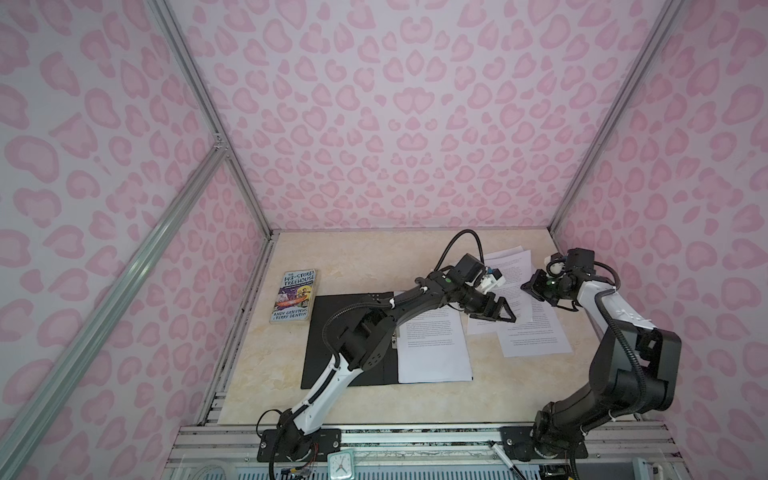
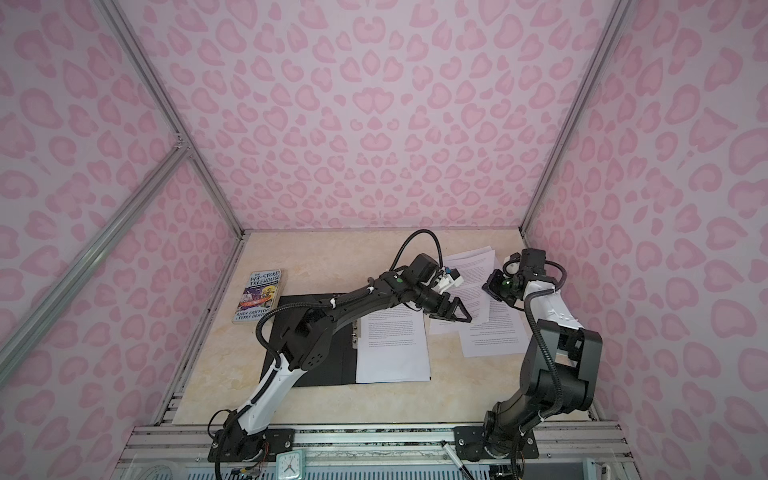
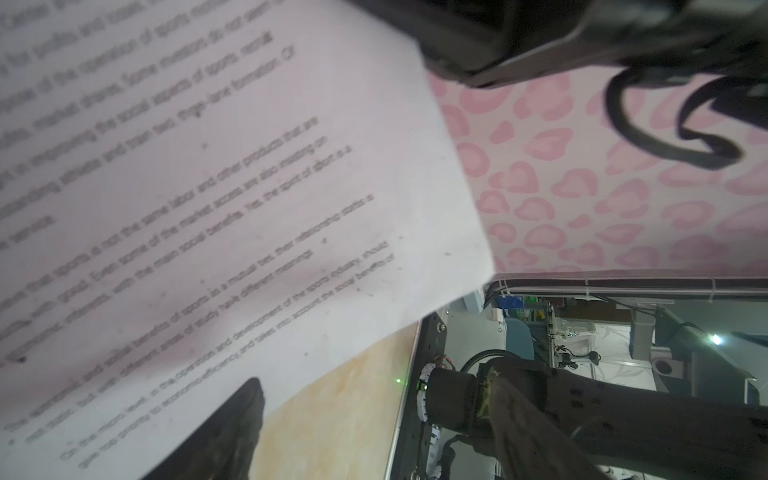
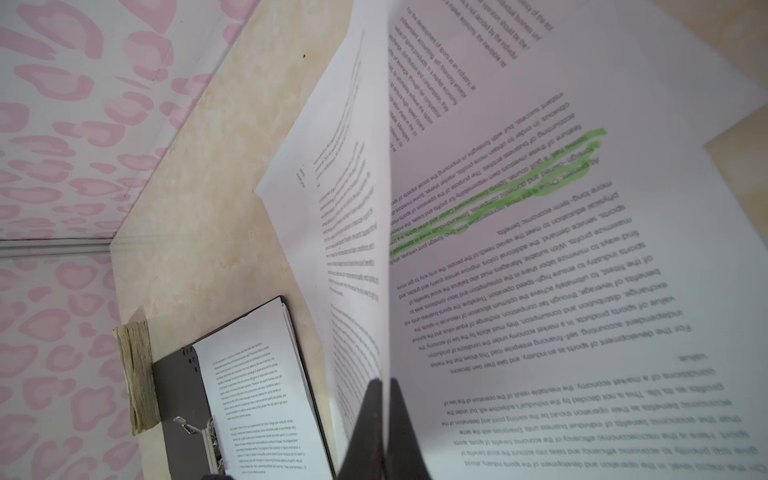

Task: Put the files into the folder
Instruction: 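Lift the pinched sheet with the right gripper while the left gripper withdraws toward the book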

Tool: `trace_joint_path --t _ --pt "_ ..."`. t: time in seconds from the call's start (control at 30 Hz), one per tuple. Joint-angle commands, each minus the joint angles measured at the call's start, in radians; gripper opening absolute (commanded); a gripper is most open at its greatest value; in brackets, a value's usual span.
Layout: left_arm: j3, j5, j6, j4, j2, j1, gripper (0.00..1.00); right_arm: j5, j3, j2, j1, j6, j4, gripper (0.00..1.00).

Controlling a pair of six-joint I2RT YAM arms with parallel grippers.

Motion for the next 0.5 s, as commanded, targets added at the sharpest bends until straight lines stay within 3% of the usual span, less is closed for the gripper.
trace_joint_path --t 0.0,0.2,0.3,0.47 --pt "0.036 0.007 0.04 0.029 -0.216 0.005 0.87 0.027 -0.009 -0.018 -0.001 0.019 0.004 0.0" --pt "-0.079 -0.15 0.156 0.142 -0.404 0.026 0.88 0.018 -0.016 -0.05 0.002 0.049 0.02 0.0" --pt "-0.318 -0.251 0.233 0.361 -0.562 0.036 0.9 0.012 -0.012 -0.06 0.008 0.057 0.019 0.0" --pt "-0.843 -0.429 0.384 0.956 -0.851 0.041 1.0 0.018 -0.002 -0.077 0.035 0.068 0.017 0.0"
